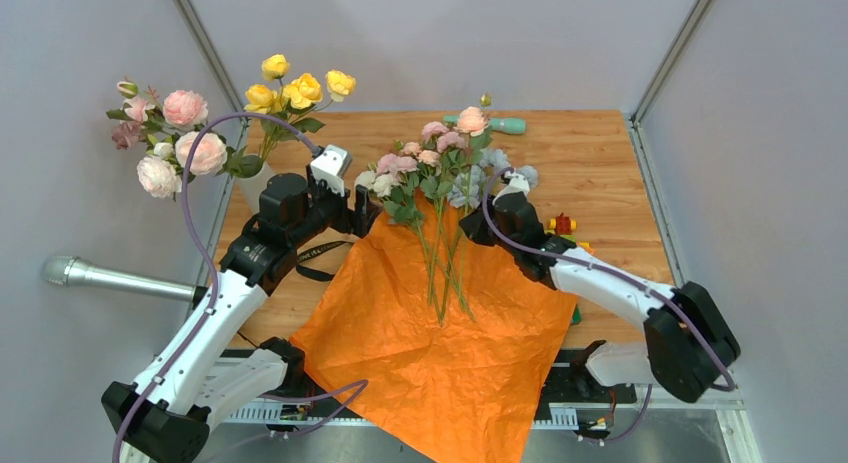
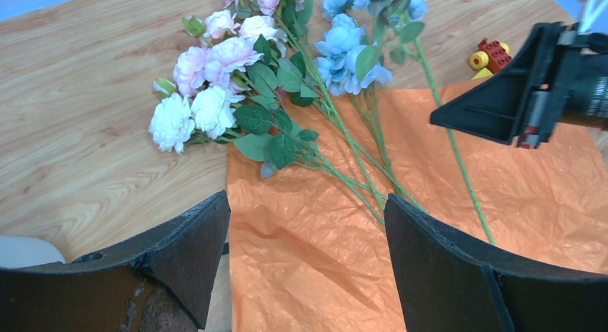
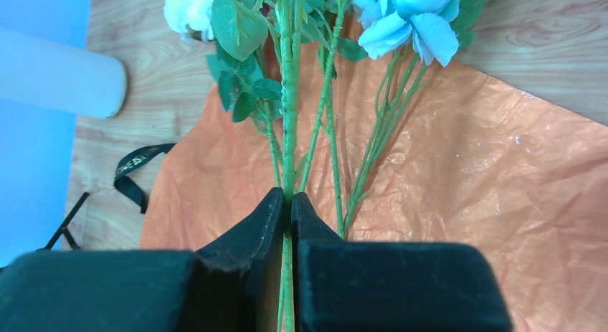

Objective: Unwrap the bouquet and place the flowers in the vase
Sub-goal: Pick up the fake flower from the wrapping paper.

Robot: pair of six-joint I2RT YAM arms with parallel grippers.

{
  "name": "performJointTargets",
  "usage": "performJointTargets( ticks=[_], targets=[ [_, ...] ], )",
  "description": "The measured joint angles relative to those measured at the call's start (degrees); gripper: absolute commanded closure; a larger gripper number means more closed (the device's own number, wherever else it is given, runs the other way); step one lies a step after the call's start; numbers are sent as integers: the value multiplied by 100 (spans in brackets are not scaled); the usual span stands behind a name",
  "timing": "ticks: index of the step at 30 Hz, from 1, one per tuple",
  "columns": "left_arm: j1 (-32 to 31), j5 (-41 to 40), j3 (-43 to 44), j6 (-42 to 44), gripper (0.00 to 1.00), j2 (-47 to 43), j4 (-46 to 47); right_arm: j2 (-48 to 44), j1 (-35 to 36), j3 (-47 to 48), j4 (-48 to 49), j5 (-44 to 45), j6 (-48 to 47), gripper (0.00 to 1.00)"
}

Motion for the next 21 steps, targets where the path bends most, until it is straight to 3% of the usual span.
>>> performJointTargets(
  ticks=[11,21],
  targets=[
    [0,1139,-205,-223,13,2,472,-1963,542,-761,492,-229,-734,100],
    [0,3132,-669,-1318,5,0,2201,-2057,1537,-866,1606,-1003,-1196,100]
  ],
)
